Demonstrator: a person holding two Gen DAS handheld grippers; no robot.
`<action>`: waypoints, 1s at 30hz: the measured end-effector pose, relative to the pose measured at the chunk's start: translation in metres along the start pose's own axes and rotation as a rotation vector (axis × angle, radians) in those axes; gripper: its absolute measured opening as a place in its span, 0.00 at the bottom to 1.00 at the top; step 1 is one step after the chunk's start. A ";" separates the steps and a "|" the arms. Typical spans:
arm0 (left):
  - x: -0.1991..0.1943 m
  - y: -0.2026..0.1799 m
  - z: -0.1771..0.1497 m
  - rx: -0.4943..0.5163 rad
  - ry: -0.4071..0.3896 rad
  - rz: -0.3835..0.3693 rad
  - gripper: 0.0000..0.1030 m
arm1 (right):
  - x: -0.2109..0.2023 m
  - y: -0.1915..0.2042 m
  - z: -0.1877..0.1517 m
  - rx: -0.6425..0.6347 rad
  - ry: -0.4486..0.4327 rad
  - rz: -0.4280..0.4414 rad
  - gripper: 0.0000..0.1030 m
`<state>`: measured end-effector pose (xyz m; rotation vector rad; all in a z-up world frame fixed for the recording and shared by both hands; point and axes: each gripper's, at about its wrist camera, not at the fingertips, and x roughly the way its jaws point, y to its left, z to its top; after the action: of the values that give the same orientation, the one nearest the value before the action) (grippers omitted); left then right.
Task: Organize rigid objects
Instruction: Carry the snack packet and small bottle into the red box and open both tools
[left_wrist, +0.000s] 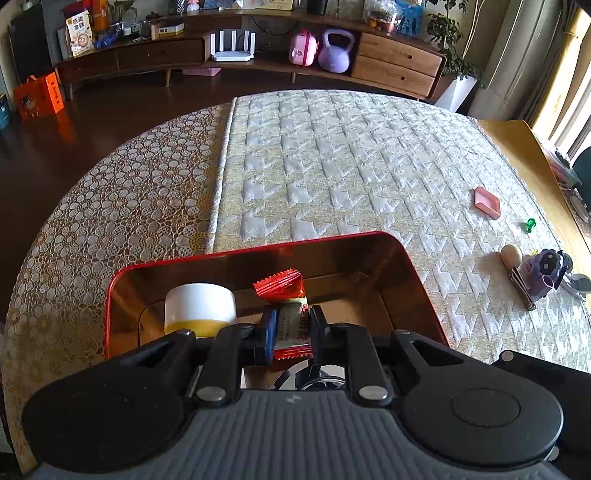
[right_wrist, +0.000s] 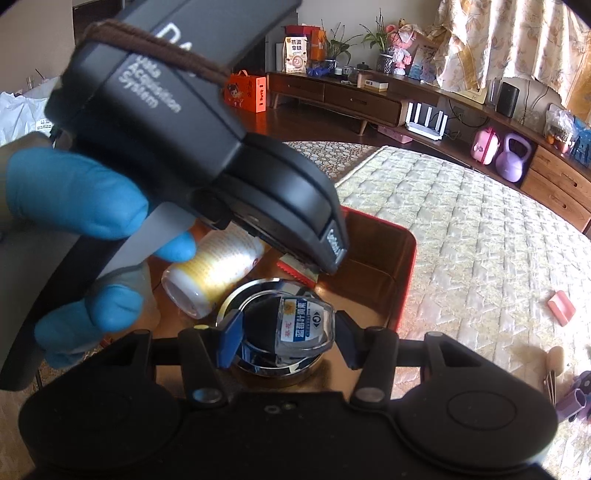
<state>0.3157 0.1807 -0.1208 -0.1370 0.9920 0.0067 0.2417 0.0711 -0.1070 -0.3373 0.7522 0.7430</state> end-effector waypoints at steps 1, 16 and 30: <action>0.003 0.001 -0.001 -0.004 0.008 0.002 0.18 | 0.000 0.001 -0.001 -0.005 -0.003 -0.002 0.51; 0.008 0.006 -0.003 -0.043 0.031 0.010 0.19 | -0.023 0.002 -0.013 -0.021 -0.069 -0.006 0.62; -0.035 -0.008 -0.008 -0.060 -0.028 0.008 0.29 | -0.075 -0.016 -0.021 0.065 -0.127 0.022 0.62</action>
<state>0.2906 0.1742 -0.0950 -0.1877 0.9651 0.0452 0.2058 0.0125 -0.0671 -0.2211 0.6596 0.7523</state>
